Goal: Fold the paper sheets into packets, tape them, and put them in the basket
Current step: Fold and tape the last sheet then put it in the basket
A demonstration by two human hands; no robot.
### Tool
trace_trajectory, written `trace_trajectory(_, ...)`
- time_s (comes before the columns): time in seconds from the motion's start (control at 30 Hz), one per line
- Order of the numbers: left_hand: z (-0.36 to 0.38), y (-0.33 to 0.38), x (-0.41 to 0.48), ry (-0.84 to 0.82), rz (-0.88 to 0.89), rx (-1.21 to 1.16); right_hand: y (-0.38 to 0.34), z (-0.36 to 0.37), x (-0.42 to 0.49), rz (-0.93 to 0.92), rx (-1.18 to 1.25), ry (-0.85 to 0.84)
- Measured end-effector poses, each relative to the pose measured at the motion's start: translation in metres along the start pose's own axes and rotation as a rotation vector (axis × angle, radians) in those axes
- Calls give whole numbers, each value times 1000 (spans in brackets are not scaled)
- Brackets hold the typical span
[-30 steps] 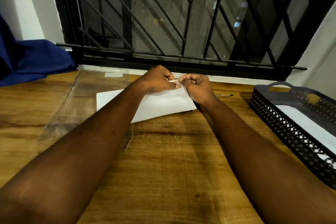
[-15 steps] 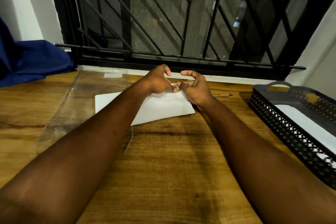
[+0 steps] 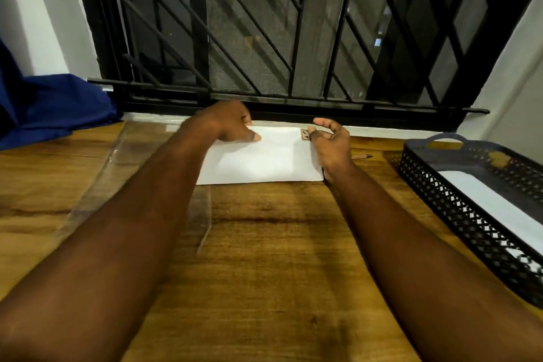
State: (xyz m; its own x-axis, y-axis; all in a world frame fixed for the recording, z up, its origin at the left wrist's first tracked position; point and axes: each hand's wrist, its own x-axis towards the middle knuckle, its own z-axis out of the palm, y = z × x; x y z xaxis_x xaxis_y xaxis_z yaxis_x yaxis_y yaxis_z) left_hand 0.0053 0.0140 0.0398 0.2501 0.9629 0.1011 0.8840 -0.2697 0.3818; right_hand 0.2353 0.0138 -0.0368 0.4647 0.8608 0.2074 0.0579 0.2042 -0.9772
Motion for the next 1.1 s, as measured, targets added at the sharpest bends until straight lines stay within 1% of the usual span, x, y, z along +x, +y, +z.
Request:
trace_trajectory(0.07,-10,-10,-1,48,8,-40,-1,-2,-1,12,-24,35)
trace_trajectory(0.13,-11,-16,2,54,18,-95,-3,-1,-2,-23,-78,47)
trace_trajectory(0.17,-9,-18,4,45,25,-122,-4,0,-3,-77,-120,44)
trace_trajectory(0.23,-3,-20,9,48,37,-137,-9,-1,-7,-266,-308,24)
trace_trajectory(0.3,4,-21,13,64,60,-163,-18,-1,-10,-474,-510,-53)
trace_trajectory(0.33,6,-21,14,75,79,-186,-24,1,-11,-535,-597,-136)
trace_trajectory(0.4,9,-20,15,98,132,-231,-36,6,-14,-605,-840,-297)
trace_trajectory(0.47,10,-18,15,135,181,-263,-41,12,-14,-647,-1076,-357)
trace_trajectory(0.5,11,-16,15,166,193,-245,-41,14,-13,-631,-1114,-372)
trace_trajectory(0.53,12,-15,14,213,200,-199,-39,16,-12,-595,-1106,-390)
trace_trajectory(0.63,17,-13,10,400,205,-70,-32,17,-5,-467,-963,-432)
trace_trajectory(0.7,19,-13,8,499,171,-110,-29,13,-3,-406,-898,-389)
trace_trajectory(0.8,20,-10,9,617,109,-199,-28,6,-1,-318,-782,-275)
trace_trajectory(0.93,22,0,5,759,102,-343,-30,-7,-6,-215,-625,-153)
trace_trajectory(1.0,25,10,1,791,98,-401,-35,-17,-7,-170,-559,-98)
trace_trajectory(1.1,32,35,-7,735,92,-480,-52,-43,-8,-143,-484,-25)
